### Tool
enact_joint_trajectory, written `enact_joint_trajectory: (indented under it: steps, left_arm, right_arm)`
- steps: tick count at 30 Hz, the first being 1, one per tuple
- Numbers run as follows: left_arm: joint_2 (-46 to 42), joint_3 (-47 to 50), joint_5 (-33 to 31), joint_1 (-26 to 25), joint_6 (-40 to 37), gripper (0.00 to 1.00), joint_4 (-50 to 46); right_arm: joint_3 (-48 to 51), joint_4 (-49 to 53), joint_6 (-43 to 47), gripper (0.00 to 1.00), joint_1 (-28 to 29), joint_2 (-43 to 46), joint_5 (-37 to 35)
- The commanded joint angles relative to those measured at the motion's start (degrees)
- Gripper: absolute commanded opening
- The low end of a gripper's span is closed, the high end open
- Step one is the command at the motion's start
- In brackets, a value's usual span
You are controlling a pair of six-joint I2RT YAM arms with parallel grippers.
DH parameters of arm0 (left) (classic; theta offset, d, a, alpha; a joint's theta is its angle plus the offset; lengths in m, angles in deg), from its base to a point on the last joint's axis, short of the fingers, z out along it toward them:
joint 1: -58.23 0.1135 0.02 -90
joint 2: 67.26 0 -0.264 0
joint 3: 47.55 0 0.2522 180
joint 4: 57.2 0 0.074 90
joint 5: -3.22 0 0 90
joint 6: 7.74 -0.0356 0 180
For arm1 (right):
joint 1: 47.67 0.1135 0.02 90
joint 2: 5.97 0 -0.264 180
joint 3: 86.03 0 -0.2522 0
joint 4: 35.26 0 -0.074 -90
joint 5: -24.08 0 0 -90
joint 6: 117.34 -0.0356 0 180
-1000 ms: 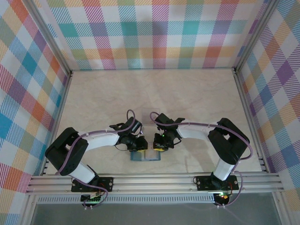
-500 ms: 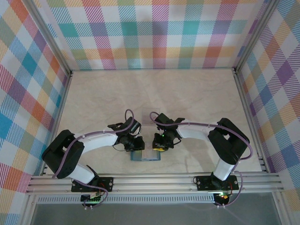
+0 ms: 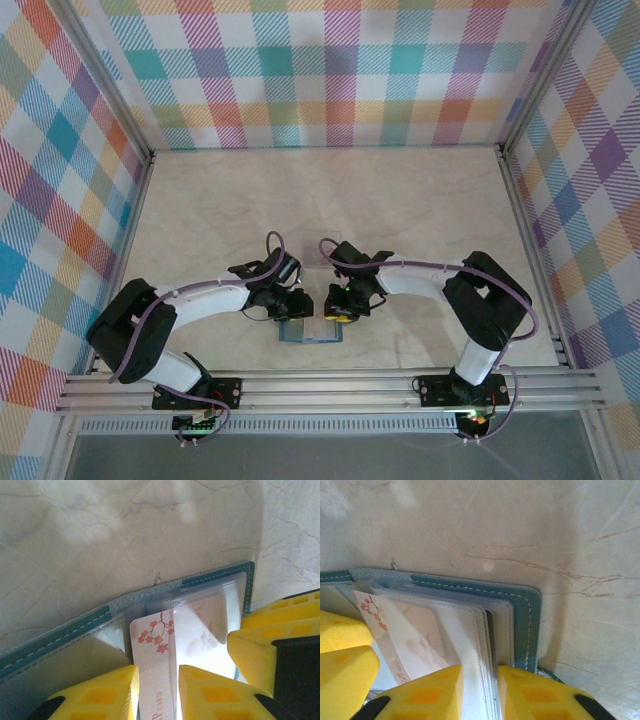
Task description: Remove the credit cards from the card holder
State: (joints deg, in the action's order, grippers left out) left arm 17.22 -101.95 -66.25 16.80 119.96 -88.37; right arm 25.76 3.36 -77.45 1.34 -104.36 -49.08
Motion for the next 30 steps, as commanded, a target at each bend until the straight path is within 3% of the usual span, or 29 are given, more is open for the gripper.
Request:
enact_joint_trajectory:
  steps: [1, 6, 19, 30]
  left_arm:
    - [0.5, 0.8, 0.6, 0.6, 0.1, 0.28, 0.4]
    - [-0.2, 0.8, -0.3, 0.6, 0.0, 0.27, -0.3]
    - [-1.0, 1.9, -0.5, 1.3, 0.2, 0.3, -0.5]
    - [0.3, 4.9, 3.8, 2.3, 1.6, 0.27, 7.0]
  right_arm:
    - [-0.9, 2.6, 1.5, 0.31, 0.4, -2.1, -1.0]
    - [-1.5, 4.2, 1.7, 0.38, 0.5, -2.3, -2.2]
    - [-7.0, 14.6, 1.9, 0.38, 3.3, -7.3, -11.3]
    - [-7.9, 16.4, 2.5, 0.34, 3.9, -9.0, -12.1]
